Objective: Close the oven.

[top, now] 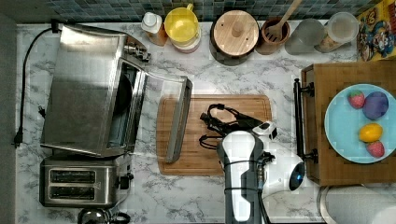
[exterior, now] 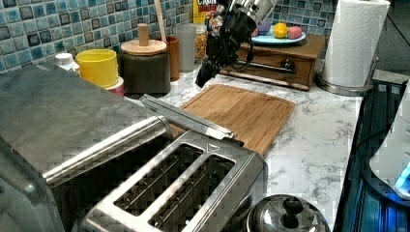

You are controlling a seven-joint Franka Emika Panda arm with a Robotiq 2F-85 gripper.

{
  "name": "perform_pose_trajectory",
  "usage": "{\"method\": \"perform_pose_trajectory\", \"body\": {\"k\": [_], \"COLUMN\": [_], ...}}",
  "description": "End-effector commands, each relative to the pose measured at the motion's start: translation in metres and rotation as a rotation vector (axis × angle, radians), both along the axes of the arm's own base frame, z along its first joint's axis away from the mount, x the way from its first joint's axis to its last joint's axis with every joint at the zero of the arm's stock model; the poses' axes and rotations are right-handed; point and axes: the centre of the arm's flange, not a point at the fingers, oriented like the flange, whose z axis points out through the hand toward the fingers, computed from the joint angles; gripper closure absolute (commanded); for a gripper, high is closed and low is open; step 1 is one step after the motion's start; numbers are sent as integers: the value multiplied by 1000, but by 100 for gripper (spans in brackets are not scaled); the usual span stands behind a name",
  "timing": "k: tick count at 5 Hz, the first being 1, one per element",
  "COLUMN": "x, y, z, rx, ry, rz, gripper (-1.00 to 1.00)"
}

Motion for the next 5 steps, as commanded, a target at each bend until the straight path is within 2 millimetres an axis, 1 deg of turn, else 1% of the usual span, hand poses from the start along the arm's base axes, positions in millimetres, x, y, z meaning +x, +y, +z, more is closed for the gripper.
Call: {"method": "perform_pose_trajectory", "body": {"k": [1,2,3,4,5], "x": [-4,-1,6,14,21], "y": [52,69,85,98,105], "z": [-17,-18,-25,-40,-45], "rx": [21,34,29,26,34], "ry": [-139,-154,-138,-105,-87], "rz": [134,175,205,206,168], "gripper": [100,100,100,100,100]}}
